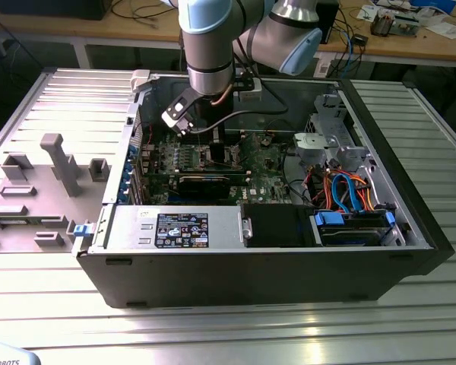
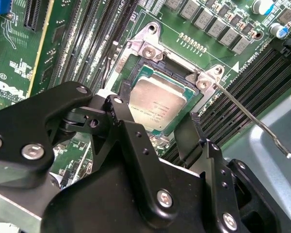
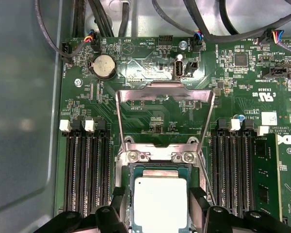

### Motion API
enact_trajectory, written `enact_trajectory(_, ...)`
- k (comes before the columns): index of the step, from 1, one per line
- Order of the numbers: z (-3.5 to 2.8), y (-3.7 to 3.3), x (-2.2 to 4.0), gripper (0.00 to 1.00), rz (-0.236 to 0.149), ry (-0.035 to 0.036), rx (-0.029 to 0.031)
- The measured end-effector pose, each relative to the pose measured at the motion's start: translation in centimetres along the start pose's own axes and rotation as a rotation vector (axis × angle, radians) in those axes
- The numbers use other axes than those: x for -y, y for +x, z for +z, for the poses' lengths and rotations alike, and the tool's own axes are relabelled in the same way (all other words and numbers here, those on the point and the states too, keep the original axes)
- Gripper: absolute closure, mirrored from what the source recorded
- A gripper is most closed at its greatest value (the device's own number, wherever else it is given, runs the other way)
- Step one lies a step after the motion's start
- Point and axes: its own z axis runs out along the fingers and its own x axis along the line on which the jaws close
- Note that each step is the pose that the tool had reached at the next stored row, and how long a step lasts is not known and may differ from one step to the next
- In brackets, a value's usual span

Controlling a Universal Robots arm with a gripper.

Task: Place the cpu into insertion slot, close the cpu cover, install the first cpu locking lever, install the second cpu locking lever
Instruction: 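Place the cpu into insertion slot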

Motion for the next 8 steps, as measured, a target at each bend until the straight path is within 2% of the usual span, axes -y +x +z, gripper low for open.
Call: enact_trajectory(8, 0.07, 0.0, 0.01, 0.38, 0.0, 0.0001, 0.0038)
